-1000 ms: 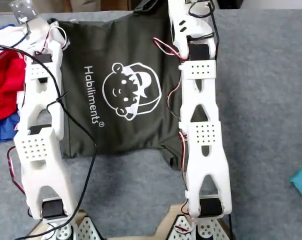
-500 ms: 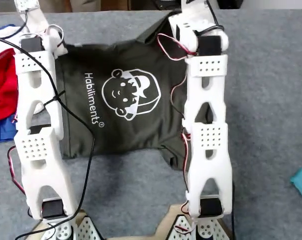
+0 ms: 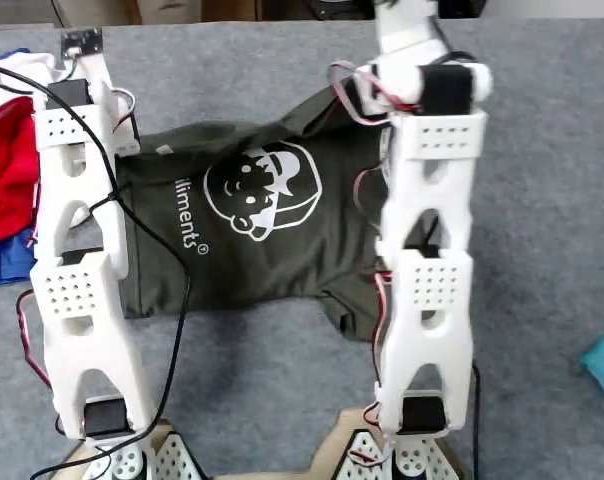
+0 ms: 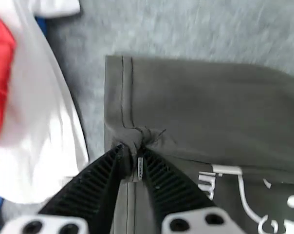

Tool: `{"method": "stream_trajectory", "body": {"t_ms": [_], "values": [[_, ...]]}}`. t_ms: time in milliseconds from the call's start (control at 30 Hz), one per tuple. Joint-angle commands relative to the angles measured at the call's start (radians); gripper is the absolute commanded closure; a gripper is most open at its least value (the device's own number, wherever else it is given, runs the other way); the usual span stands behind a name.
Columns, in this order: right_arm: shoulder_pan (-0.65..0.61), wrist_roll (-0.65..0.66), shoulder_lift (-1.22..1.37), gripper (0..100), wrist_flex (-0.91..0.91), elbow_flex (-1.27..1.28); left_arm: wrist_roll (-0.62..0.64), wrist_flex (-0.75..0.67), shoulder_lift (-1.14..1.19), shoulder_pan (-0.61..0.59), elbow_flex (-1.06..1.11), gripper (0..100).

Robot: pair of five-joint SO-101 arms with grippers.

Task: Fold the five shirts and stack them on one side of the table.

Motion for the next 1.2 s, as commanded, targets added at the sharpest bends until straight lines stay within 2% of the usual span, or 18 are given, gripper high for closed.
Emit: {"method": "stream_trajectory", "body": {"t_ms": [0, 167, 400, 633, 933, 1167], "values": [[0.068, 0.003, -0.094, 99.4, 0.017, -0.008, -0.006, 0.041, -0.015, 0.005, -0.003, 98], [0.128, 0.015, -0.119, 99.4, 0.018, -0.008, -0.034, 0.078, -0.015, 0.005, -0.003, 98], [0.11, 0.112, -0.147, 99.5, 0.02, -0.005, -0.109, 0.091, -0.015, -0.002, -0.003, 98], [0.113, 0.114, -0.174, 99.5, 0.02, 0.124, -0.124, 0.094, -0.015, -0.031, -0.002, 98], [0.067, 0.117, -0.499, 99.5, 0.014, 0.742, -0.123, 0.091, -0.025, 0.002, 0.107, 98], [0.087, 0.117, -0.745, 99.5, -0.044, 1.201, -0.12, 0.106, -0.027, -0.008, 0.178, 98]]}}
